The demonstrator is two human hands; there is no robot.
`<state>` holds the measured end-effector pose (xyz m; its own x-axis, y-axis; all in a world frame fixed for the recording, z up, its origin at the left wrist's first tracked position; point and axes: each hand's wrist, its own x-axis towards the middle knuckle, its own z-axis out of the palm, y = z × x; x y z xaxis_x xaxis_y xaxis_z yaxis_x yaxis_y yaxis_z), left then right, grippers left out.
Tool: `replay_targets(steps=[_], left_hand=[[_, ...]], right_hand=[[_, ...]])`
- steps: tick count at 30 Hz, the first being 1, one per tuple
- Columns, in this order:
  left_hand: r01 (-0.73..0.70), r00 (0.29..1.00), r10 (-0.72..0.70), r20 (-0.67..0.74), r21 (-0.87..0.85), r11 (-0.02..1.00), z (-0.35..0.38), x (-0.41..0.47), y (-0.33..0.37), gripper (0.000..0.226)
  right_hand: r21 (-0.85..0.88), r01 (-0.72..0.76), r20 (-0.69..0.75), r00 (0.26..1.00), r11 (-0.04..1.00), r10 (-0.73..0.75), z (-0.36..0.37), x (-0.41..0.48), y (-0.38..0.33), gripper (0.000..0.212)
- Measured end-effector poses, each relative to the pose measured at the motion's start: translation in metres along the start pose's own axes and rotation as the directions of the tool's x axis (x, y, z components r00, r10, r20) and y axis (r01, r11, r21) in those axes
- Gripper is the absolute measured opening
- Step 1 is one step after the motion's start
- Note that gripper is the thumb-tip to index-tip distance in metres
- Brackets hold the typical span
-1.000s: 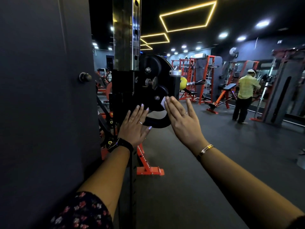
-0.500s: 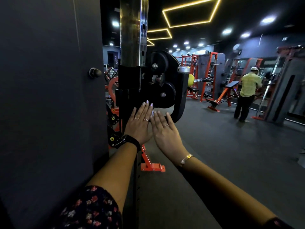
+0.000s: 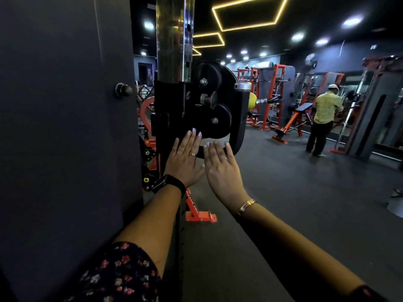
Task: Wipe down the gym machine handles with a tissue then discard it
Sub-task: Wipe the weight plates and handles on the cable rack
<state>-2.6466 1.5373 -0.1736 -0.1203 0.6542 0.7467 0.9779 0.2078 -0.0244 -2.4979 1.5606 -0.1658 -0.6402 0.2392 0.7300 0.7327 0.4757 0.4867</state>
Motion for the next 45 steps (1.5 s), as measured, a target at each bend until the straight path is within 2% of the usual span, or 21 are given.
replay_targets(steps=[5,8,11,14,17,20,22,25,28,34,37,39,42,45], left_hand=[[0.024,0.999,-0.022,0.040,-0.038,0.999,-0.004,-0.001,0.008,0.085],[0.056,0.998,-0.053,0.042,-0.063,0.996,-0.007,0.001,0.016,0.088],[0.041,0.999,-0.039,0.030,-0.050,0.998,-0.008,0.001,0.018,0.093],[0.000,1.000,-0.001,-0.004,-0.044,0.999,-0.005,0.000,0.018,0.090],[-0.068,0.997,0.066,-0.025,-0.098,0.993,-0.003,0.001,0.020,0.081],[-0.077,0.996,0.069,-0.056,-0.155,0.985,-0.003,0.003,0.025,0.074],[-0.057,0.996,0.044,-0.077,-0.181,0.982,-0.002,0.005,0.030,0.071],[-0.030,0.998,0.015,-0.068,-0.221,0.975,-0.002,0.008,0.035,0.070],[-0.058,0.996,0.041,-0.079,-0.225,0.973,-0.002,0.010,0.033,0.069],[-0.100,0.991,0.095,-0.093,-0.055,0.993,-0.001,0.009,0.009,0.073],[-0.026,0.994,0.030,-0.110,0.042,0.999,0.004,0.004,-0.002,0.071],[0.000,0.992,0.004,-0.122,0.035,0.999,0.008,0.001,-0.007,0.069],[-0.041,0.989,0.042,-0.143,0.010,0.999,0.013,-0.003,-0.012,0.065],[-0.058,0.984,0.056,-0.167,-0.007,0.998,0.015,-0.004,-0.015,0.067]], right_hand=[[-0.078,0.249,-0.106,0.961,0.965,-0.256,0.006,-0.019,0.056,0.051],[-0.156,0.286,-0.192,0.930,0.945,-0.313,-0.005,-0.019,0.097,0.047],[-0.206,0.226,-0.251,0.928,0.952,-0.275,-0.020,0.011,0.122,0.046],[-0.172,0.192,-0.269,0.934,0.966,-0.233,-0.031,0.037,0.132,0.048],[-0.054,0.148,-0.305,0.939,0.988,-0.158,-0.025,0.029,0.125,0.051],[0.126,0.088,-0.306,0.951,0.988,-0.046,-0.003,-0.005,0.102,0.056],[0.178,0.133,-0.286,0.955,0.975,-0.078,0.012,-0.024,0.085,0.056],[0.131,0.257,-0.251,0.943,0.957,-0.219,0.023,-0.034,0.074,0.055],[0.018,0.272,-0.249,0.933,0.962,-0.259,0.019,-0.029,0.090,0.052],[-0.022,0.188,-0.271,0.944,0.982,-0.187,-0.017,0.027,0.126,0.053],[-0.030,0.176,-0.274,0.945,0.984,-0.178,-0.031,0.048,0.130,0.059],[0.003,0.123,-0.300,0.947,0.992,-0.117,-0.030,0.043,0.123,0.060],[0.065,0.060,-0.307,0.951,0.996,-0.037,-0.013,0.015,0.093,0.057],[0.051,0.127,-0.204,0.972,0.991,-0.114,-0.001,-0.007,0.052,0.054]])
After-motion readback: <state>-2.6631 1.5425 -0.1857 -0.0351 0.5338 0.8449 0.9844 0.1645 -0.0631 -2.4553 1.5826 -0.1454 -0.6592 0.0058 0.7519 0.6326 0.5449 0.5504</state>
